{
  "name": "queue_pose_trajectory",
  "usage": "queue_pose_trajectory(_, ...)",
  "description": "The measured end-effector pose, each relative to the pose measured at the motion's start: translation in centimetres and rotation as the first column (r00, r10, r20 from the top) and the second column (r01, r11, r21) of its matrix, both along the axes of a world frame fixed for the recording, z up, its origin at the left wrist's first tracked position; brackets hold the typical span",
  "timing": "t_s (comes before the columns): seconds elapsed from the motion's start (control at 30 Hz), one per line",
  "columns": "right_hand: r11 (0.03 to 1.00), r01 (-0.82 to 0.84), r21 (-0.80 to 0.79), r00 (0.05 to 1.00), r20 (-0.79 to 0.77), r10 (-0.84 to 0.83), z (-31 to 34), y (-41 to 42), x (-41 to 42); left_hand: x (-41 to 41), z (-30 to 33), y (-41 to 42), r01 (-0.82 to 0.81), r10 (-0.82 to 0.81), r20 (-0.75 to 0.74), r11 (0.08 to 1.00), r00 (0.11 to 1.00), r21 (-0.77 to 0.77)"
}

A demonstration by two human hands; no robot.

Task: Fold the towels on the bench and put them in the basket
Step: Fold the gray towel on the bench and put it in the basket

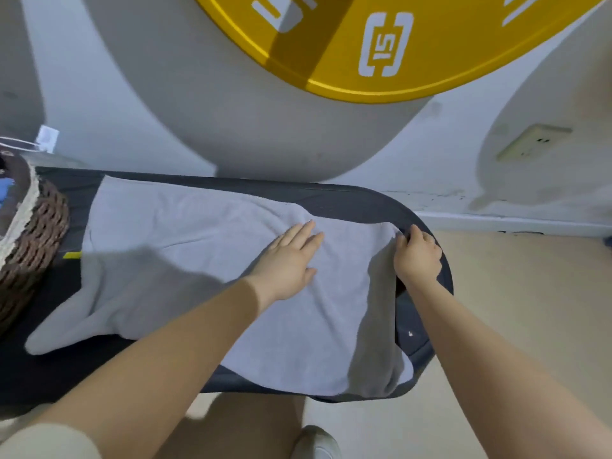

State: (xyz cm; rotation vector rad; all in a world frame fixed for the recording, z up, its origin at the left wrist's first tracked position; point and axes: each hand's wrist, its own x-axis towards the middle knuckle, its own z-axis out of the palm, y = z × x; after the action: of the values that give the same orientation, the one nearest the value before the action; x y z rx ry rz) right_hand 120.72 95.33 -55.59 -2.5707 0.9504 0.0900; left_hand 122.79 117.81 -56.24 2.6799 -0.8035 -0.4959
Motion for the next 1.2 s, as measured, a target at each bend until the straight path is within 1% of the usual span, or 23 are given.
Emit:
queue_pose_trajectory(0.03,0.998,0.035,0.049,0.999,-0.008,-0.034,-0.2,-0.7,0.3,0.2,-0.3,-0.9,-0.001,0.001,-0.007,1.0,1.0,0.008)
queue_pose_trajectory(0.07,0.996,0.032,0.085,0.999,-0.016,-0.031,-0.3,-1.1,0.6,0.4,-0.6,-1.5,-0.007,0.007,-0.015,1.0,1.0,0.017)
queue_pose_trajectory(0.13,0.996,-0.045,0.083,0.999,-0.014,0.046,-0.5,-1.1,1.1,0.6,-1.2,-2.2,-0.017,0.018,-0.016,0.998,1.0,0.057)
queue_pose_trajectory(0.17,0.994,-0.078,0.073,0.997,0.013,0.077,-0.5,-1.0,1.3,0.7,-1.5,-2.3,-0.012,0.013,-0.007,0.996,1.0,0.088)
queue_pose_trajectory(0.23,0.987,-0.135,0.085,0.985,0.118,0.125,-0.6,-0.8,1.7,1.0,-2.1,-2.2,-0.013,0.01,0.025,0.992,1.0,0.126)
queue_pose_trajectory(0.3,0.965,-0.198,0.173,0.959,0.24,0.154,-0.3,-0.9,2.2,1.2,-2.5,-2.3,-0.028,0.021,0.05,0.99,0.999,0.141)
queue_pose_trajectory(0.37,0.94,-0.237,0.244,0.941,0.297,0.16,0.2,-1.7,2.9,1.5,-2.7,-2.6,-0.059,0.051,0.061,0.988,0.997,0.143)
queue_pose_trajectory(0.43,0.95,-0.249,0.19,0.936,0.3,0.185,0.8,-2.8,4.1,1.9,-2.8,-3.2,-0.107,0.099,0.064,0.985,0.993,0.137)
queue_pose_trajectory(0.5,0.968,-0.242,0.067,0.937,0.275,0.216,1.6,-3.9,5.5,2.5,-2.8,-3.9,-0.145,0.14,0.056,0.982,0.989,0.117)
queue_pose_trajectory(0.6,0.974,-0.217,-0.063,0.948,0.227,0.225,2.6,-4.4,7.1,3.6,-2.4,-4.6,-0.19,0.19,-0.006,0.982,0.982,0.011)
queue_pose_trajectory(0.67,0.959,-0.219,-0.181,0.965,0.102,0.24,2.7,-3.8,7.3,3.6,-2.1,-4.1,-0.214,0.213,-0.033,0.974,0.977,-0.077)
queue_pose_trajectory(0.7,0.942,-0.248,-0.227,0.965,0.028,0.261,2.4,-3.1,7.0,3.3,-1.8,-3.5,-0.217,0.216,-0.022,0.97,0.976,-0.107)
queue_pose_trajectory(0.73,0.926,-0.292,-0.24,0.955,-0.021,0.296,2.1,-1.9,6.5,2.7,-1.5,-2.6,-0.222,0.224,0.0,0.967,0.975,-0.128)
queue_pose_trajectory(0.77,0.908,-0.353,-0.227,0.934,-0.034,0.355,1.7,-0.2,5.8,2.1,-1.2,-1.5,-0.236,0.242,0.025,0.961,0.97,-0.147)
queue_pose_trajectory(0.8,0.874,-0.438,-0.209,0.894,-0.002,0.448,1.4,1.7,4.9,1.3,-0.9,-0.1,-0.243,0.252,0.035,0.957,0.967,-0.156)
queue_pose_trajectory(0.83,0.82,-0.54,-0.19,0.827,0.063,0.559,1.1,4.2,3.9,0.6,-0.5,1.6,-0.244,0.252,0.038,0.957,0.967,-0.157)
queue_pose_trajectory(0.87,0.748,-0.647,-0.15,0.738,0.127,0.663,0.8,6.7,2.8,-0.2,-0.4,3.5,-0.241,0.25,0.036,0.958,0.968,-0.153)
queue_pose_trajectory(0.93,0.563,-0.827,0.001,0.551,0.206,0.809,0.5,12.0,1.2,-1.7,-0.1,7.6,-0.292,0.299,0.029,0.945,0.954,-0.148)
queue_pose_trajectory(1.0,0.383,-0.911,0.15,0.41,0.242,0.879,0.2,16.8,0.1,-3.2,-0.2,11.9,-0.436,0.443,0.02,0.889,0.897,-0.14)
queue_pose_trajectory(1.07,0.24,-0.948,0.21,0.283,0.206,0.937,0.2,20.5,-0.9,-4.7,-0.2,15.9,-0.595,0.602,0.037,0.795,0.798,-0.115)
queue_pose_trajectory(1.13,0.115,-0.971,0.209,0.133,0.073,0.988,0.2,23.1,-2.0,-6.1,0.0,19.3,-0.716,0.717,0.084,0.696,0.692,-0.054)
queue_pose_trajectory(1.17,0.08,-0.974,0.21,0.086,0.016,0.996,0.1,24.0,-2.8,-6.7,0.2,20.7,-0.767,0.765,0.096,0.641,0.637,-0.018)
queue_pose_trajectory(1.2,0.075,-0.976,0.204,0.074,-0.014,0.997,0.1,24.6,-3.4,-7.4,0.4,21.9,-0.816,0.812,0.085,0.578,0.578,0.019)
